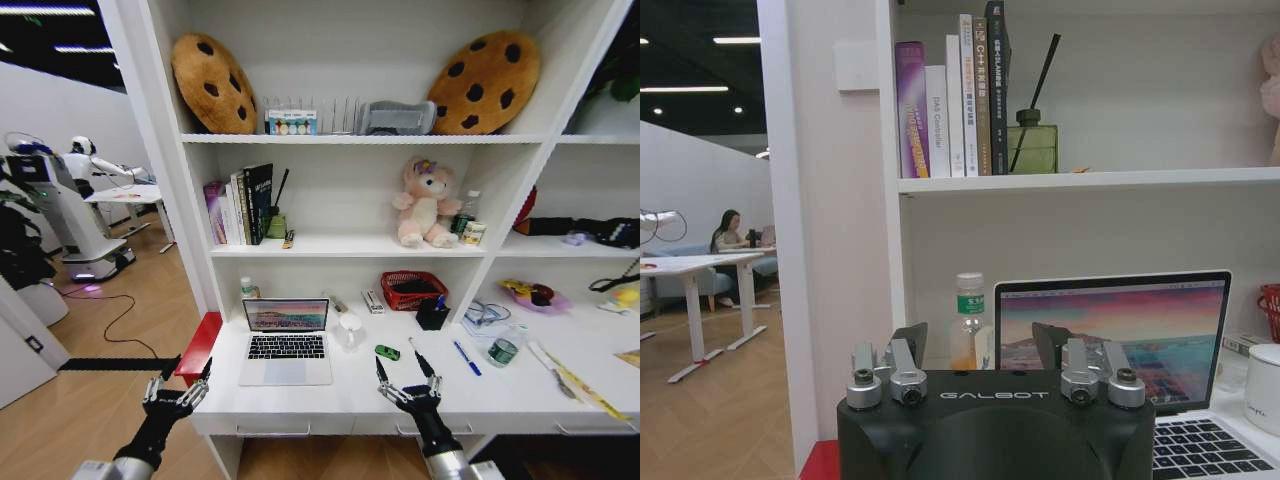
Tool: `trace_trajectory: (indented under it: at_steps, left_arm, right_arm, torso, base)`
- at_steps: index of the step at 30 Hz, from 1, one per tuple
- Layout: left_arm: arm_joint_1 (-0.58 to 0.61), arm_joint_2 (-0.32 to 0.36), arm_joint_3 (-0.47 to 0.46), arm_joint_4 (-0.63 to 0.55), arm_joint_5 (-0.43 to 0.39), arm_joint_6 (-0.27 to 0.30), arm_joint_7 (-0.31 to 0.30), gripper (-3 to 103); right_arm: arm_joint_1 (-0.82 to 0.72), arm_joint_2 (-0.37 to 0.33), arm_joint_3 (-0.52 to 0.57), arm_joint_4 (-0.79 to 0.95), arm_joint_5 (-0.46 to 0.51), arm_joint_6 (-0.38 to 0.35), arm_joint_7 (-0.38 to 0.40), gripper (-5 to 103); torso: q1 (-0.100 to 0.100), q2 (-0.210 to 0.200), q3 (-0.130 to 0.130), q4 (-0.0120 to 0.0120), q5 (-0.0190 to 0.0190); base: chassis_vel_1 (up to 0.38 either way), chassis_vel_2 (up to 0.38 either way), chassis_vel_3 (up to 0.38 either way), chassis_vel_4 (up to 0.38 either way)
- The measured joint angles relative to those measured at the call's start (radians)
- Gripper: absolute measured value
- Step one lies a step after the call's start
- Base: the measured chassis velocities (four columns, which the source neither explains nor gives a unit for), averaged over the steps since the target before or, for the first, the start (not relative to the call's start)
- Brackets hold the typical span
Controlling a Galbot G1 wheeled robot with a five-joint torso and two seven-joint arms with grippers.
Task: Organize the objects on the table.
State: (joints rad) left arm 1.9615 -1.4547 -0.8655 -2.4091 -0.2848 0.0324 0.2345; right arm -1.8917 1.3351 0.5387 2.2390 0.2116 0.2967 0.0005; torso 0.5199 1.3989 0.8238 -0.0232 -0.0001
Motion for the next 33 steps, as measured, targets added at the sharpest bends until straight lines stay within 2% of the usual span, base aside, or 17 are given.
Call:
trace_trajectory:
  at_steps: [2,6,9,10,12,13,16,17,18,20,21,24,25,28,29,32,33]
  left_arm:
    - [-0.006,0.017,-0.011,0.004,-0.014,0.006,-0.005,49]
    - [-0.009,0.028,-0.019,0.009,-0.025,0.009,-0.011,43]
    - [-0.026,0.082,-0.033,0.028,-0.042,0.021,-0.025,28]
    - [-0.026,0.082,-0.033,0.028,-0.042,0.021,-0.025,28]
    - [-0.038,0.188,-0.039,0.073,-0.025,0.005,-0.033,17]
    - [-0.038,0.188,-0.039,0.073,-0.025,0.005,-0.033,17]
    - [-0.071,0.315,-0.054,0.137,-0.006,-0.027,-0.035,3]
    - [-0.088,0.359,-0.061,0.166,0.003,-0.039,-0.037,1]
    - [-0.088,0.359,-0.061,0.166,0.003,-0.039,-0.037,1]
    - [-0.145,0.507,-0.083,0.247,0.032,-0.075,-0.023,0]
    - [-0.145,0.507,-0.083,0.247,0.032,-0.075,-0.023,0]
    - [-0.278,0.71,-0.079,0.348,0.044,-0.092,0.003,0]
    - [-0.278,0.71,-0.079,0.348,0.044,-0.092,0.003,0]
    - [-0.522,0.883,0.021,0.492,0.035,-0.096,0.034,0]
    - [-0.522,0.883,0.021,0.492,0.035,-0.096,0.034,0]
    - [-0.665,0.934,0.118,0.559,0.031,-0.102,0.074,0]
    - [-0.75,0.957,0.192,0.59,0.03,-0.114,0.106,0]
  right_arm:
    - [0.003,-0.001,0.0,-0.006,-0.001,0.0,0.003,100]
    - [0.005,-0.002,0.0,-0.012,-0.001,0.0,0.005,100]
    - [0.009,-0.007,0.0,-0.024,0.0,0.0,0.011,100]
    - [0.009,-0.007,0.0,-0.024,0.0,0.0,0.011,100]
    - [0.01,-0.014,0.001,-0.027,0.003,-0.001,0.013,100]
    - [0.01,-0.014,0.001,-0.027,0.003,-0.001,0.013,100]
    - [0.01,-0.018,0.013,-0.027,0.006,-0.001,0.014,100]
    - [0.01,-0.021,0.018,-0.028,0.008,-0.001,0.015,100]
    - [0.01,-0.021,0.018,-0.028,0.008,-0.001,0.015,100]
    - [0.014,-0.035,0.028,-0.033,0.017,-0.001,0.019,100]
    - [0.014,-0.035,0.028,-0.033,0.017,-0.001,0.019,100]
    - [0.01,-0.036,0.04,-0.037,0.018,0.003,0.024,100]
    - [0.01,-0.036,0.04,-0.037,0.018,0.003,0.024,100]
    - [0.002,-0.025,0.05,-0.043,0.012,0.019,0.027,100]
    - [0.002,-0.025,0.05,-0.043,0.012,0.019,0.027,100]
    - [-0.001,-0.017,0.054,-0.045,0.004,0.028,0.027,100]
    - [-0.001,-0.012,0.056,-0.045,0.0,0.031,0.027,100]
  torso:
    - [0.001,0.0,0.0,0.0,0.0]
    - [0.001,-0.001,0.0,0.0,0.0]
    - [0.001,0.0,0.0,0.0,0.0001]
    - [0.001,0.0,0.0,0.0,0.0001]
    - [0.001,0.0,0.0,0.0001,-0.0001]
    - [0.001,0.0,0.0,0.0001,-0.0001]
    - [0.001,0.0,0.0,0.0001,-0.0002]
    - [0.001,0.0,0.0,-0.0001,-0.0002]
    - [0.001,0.0,0.0,-0.0001,-0.0002]
    - [0.001,-0.001,0.0,0.0009,-0.0007]
    - [0.001,-0.001,0.0,0.0009,-0.0007]
    - [0.001,-0.001,0.0,-0.0002,-0.0002]
    - [0.001,-0.001,0.0,-0.0002,-0.0002]
    - [0.001,-0.001,0.0,0.0,-0.0001]
    - [0.001,-0.001,0.0,0.0,-0.0001]
    - [0.001,-0.001,0.0,0.0003,0.0]
    - [0.001,-0.001,0.0,-0.0001,0.0]
  base:
    - [0.0,0.0,0.0,0.0]
    - [0.0,0.0,0.0,0.0]
    - [0.0,0.0,0.0,0.0]
    - [0.0,0.0,0.0,0.0]
    - [0.0,0.0,0.0,0.0]
    - [0.0,0.0,0.0,0.0]
    - [0.0,0.0,0.0,0.0]
    - [0.0,0.0,0.0,0.0]
    - [0.0,0.0,0.0,0.0]
    - [0.0,0.0,0.0,0.0]
    - [0.0,0.0,0.0,0.0]
    - [0.0,0.0,0.0,0.0]
    - [0.0,0.0,0.0,0.0]
    - [0.0,0.0,0.0,0.0]
    - [0.0,0.0,0.0,0.0]
    - [0.0,0.0,0.0,0.0]
    - [0.0,0.0,0.0,0.0]
